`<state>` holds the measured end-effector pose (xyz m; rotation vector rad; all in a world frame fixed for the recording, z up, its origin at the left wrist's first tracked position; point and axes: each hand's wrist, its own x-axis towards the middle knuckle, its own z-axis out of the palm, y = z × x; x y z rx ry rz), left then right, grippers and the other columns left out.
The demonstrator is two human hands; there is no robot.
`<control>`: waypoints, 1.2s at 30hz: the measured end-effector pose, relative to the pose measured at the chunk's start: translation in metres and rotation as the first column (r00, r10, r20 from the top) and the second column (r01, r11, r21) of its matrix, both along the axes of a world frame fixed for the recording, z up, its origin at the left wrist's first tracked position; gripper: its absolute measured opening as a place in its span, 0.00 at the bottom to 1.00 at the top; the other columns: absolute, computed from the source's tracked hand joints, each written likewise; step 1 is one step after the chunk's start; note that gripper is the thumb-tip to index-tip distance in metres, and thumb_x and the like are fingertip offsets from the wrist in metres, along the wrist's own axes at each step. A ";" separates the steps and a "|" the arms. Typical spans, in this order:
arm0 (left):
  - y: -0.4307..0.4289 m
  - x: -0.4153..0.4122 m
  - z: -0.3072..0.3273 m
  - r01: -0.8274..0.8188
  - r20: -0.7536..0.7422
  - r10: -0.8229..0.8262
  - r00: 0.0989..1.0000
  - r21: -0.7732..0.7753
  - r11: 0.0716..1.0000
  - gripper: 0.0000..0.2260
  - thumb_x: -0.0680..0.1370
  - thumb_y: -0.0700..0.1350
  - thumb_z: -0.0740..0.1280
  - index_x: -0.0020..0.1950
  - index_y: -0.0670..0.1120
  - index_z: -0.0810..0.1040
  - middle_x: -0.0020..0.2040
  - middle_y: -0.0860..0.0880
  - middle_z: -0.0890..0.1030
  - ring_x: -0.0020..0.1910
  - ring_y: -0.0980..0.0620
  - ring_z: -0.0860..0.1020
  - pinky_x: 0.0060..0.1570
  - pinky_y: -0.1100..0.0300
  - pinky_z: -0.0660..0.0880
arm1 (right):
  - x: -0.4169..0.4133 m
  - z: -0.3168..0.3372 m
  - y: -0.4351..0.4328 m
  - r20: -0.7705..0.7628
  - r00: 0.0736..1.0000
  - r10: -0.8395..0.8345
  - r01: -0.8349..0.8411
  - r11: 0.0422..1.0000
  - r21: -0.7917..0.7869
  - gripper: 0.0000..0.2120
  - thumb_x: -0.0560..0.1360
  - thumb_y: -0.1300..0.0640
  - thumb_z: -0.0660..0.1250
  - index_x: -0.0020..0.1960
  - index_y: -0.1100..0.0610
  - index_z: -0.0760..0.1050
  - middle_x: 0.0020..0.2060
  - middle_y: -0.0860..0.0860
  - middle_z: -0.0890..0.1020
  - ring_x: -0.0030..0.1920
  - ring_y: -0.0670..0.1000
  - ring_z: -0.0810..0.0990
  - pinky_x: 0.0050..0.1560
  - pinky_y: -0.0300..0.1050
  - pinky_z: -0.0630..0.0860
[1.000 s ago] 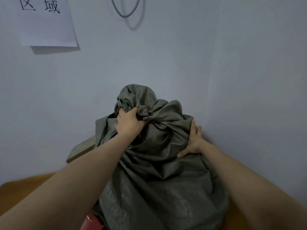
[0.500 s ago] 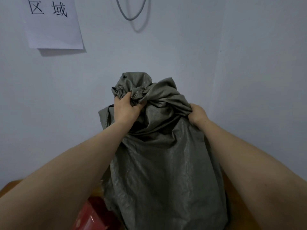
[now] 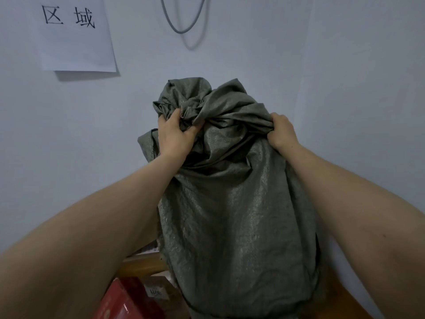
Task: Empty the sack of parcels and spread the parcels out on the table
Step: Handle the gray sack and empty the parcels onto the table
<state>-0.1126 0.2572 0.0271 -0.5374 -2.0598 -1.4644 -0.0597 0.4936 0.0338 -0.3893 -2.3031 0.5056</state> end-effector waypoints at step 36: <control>-0.019 -0.004 0.001 -0.182 0.111 0.162 0.981 0.206 0.962 0.19 0.76 0.54 0.66 0.64 0.48 0.73 0.71 0.40 0.62 0.68 0.39 0.66 0.69 0.55 0.63 | 0.067 -0.058 -0.036 0.604 0.797 -0.010 0.137 0.977 -0.165 0.05 0.73 0.62 0.66 0.42 0.64 0.71 0.37 0.60 0.78 0.25 0.56 0.80 0.21 0.43 0.74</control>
